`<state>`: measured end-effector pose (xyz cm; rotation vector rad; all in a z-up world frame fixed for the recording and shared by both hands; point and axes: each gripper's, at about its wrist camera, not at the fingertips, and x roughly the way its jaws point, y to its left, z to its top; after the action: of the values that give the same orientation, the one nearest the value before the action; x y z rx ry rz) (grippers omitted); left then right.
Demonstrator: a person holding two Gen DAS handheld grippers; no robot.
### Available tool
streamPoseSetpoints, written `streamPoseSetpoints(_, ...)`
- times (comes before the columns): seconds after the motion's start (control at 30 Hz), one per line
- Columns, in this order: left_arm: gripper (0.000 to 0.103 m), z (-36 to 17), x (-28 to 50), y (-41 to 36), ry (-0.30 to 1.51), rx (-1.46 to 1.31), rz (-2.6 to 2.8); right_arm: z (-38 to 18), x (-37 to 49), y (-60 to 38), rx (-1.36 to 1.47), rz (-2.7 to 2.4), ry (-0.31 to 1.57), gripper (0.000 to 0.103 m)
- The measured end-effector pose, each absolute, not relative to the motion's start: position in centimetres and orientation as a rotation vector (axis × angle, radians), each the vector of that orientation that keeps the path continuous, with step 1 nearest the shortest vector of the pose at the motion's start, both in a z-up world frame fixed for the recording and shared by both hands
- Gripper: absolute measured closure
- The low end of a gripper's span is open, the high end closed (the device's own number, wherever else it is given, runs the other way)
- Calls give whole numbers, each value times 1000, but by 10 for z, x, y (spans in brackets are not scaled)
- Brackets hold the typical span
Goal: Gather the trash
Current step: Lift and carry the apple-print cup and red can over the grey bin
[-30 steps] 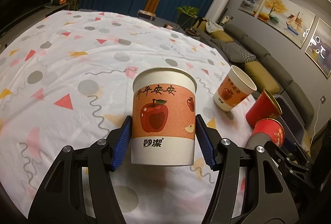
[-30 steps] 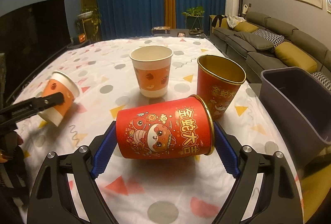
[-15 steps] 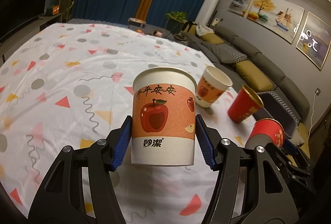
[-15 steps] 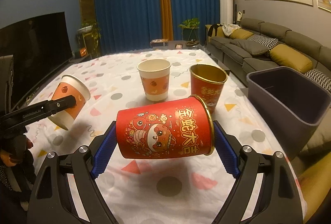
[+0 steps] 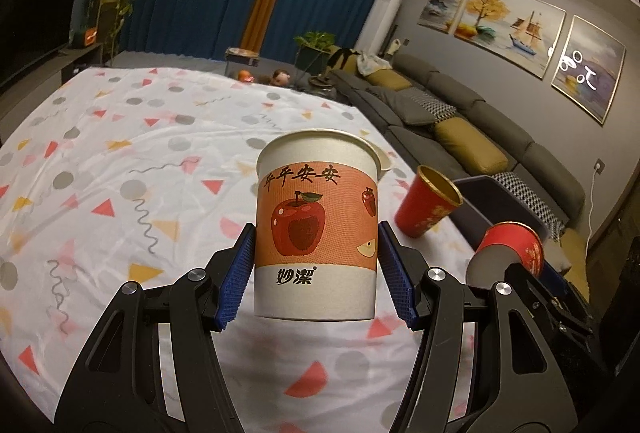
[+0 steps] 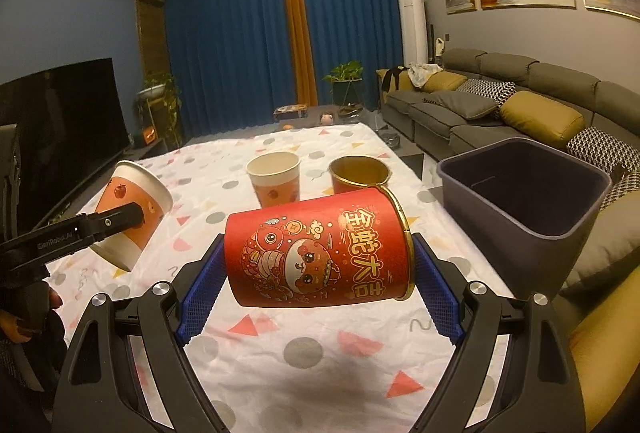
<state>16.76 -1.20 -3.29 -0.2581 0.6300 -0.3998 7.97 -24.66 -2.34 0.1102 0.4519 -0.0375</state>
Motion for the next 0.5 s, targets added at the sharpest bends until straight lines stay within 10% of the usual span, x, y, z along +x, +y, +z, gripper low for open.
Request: streamPoseSetpoints(0.5,44,6,169,-107,562,-182,-553,8,79,-324,137,-164,356,19)
